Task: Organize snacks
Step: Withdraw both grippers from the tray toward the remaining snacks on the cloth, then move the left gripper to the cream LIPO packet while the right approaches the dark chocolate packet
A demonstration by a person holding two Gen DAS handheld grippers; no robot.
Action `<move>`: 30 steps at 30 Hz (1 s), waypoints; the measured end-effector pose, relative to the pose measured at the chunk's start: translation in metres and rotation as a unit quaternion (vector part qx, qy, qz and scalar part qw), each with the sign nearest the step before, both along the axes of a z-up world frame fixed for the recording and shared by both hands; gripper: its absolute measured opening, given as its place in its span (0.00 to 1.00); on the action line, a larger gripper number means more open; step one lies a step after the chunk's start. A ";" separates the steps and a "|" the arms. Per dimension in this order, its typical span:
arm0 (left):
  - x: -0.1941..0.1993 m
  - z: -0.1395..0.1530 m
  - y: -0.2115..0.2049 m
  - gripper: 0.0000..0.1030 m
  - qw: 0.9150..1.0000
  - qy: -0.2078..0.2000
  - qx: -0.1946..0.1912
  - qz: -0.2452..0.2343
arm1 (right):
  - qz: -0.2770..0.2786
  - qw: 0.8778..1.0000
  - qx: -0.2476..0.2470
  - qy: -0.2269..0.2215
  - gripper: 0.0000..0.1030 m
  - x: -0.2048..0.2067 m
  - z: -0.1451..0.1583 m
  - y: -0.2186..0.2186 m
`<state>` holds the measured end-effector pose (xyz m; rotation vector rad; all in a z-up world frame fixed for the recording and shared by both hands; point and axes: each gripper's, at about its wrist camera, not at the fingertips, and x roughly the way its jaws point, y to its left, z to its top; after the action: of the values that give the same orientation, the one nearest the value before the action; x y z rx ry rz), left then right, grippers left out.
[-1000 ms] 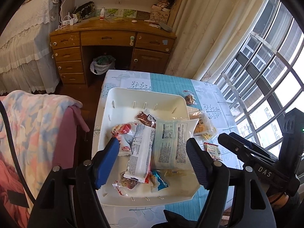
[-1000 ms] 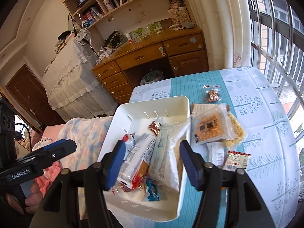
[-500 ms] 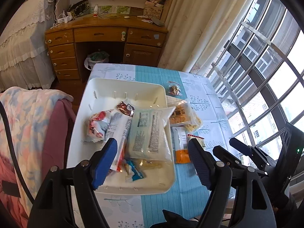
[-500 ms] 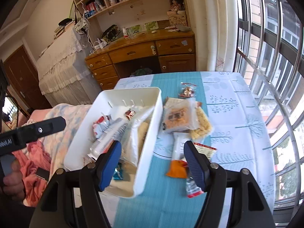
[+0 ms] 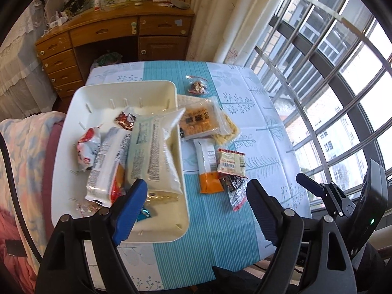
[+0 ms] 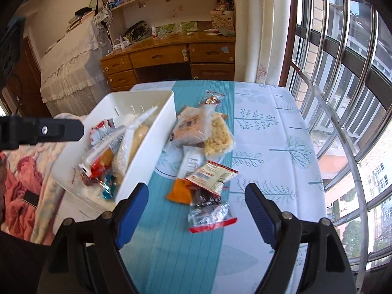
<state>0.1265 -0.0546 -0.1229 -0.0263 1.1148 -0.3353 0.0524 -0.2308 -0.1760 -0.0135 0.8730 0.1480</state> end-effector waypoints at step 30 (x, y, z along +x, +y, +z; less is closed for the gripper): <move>0.098 -0.132 -0.142 0.80 0.964 0.214 0.091 -0.131 | 0.046 0.998 -0.015 0.049 0.79 0.020 -0.098 -0.007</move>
<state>0.2242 -0.1969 -0.2548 0.2232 1.5800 -0.4749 0.0726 -0.2376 -0.2736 -0.0744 0.9725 0.2230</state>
